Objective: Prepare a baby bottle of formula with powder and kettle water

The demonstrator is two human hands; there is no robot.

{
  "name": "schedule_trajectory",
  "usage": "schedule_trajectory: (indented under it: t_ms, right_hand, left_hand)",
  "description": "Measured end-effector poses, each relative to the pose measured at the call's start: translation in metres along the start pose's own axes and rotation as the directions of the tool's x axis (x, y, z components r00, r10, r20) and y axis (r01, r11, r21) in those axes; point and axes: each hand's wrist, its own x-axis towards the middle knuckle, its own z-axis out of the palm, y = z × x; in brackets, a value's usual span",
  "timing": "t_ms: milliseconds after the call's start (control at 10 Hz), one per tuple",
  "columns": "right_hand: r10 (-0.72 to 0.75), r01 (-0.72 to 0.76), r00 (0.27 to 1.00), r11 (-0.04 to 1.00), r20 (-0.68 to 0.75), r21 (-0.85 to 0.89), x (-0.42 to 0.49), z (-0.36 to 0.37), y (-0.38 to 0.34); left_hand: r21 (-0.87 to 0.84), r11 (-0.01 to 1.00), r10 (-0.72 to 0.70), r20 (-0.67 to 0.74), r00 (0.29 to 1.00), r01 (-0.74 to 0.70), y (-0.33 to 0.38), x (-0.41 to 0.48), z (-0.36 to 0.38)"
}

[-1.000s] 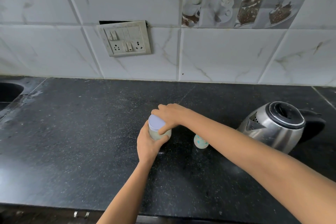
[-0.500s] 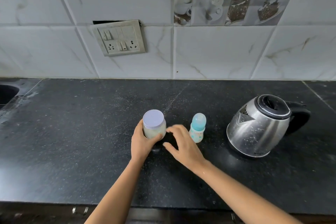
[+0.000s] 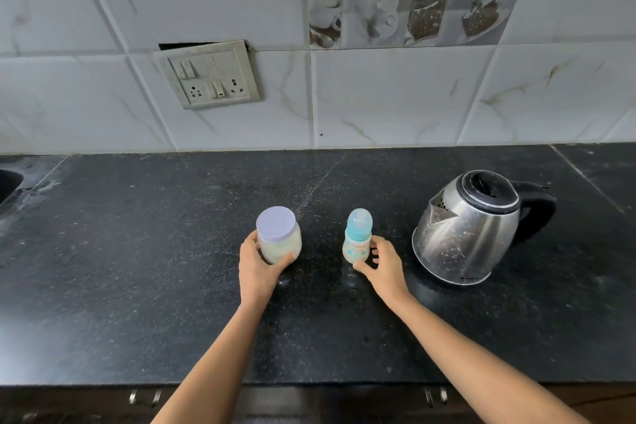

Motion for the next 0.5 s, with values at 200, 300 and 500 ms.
schedule_trajectory:
  t_ms: [200, 300, 500]
  right_hand:
    - [-0.013, 0.015, 0.999, 0.998, 0.043, -0.057, 0.009, -0.004, -0.001]
    - [0.015, -0.010, 0.998, 0.997, 0.064, -0.075, 0.007, -0.007, -0.005]
    - [-0.120, 0.114, 0.980, 0.992, -0.159, -0.048, -0.006, -0.011, -0.011]
  left_hand:
    - [0.035, 0.999, 0.002, 0.002, 1.000, -0.002, 0.001, -0.003, -0.003]
    - [0.057, 0.998, 0.009, 0.021, 1.000, -0.010, 0.003, -0.007, -0.005]
    - [0.095, 0.991, 0.099, -0.055, 0.994, -0.093, 0.007, -0.011, -0.005]
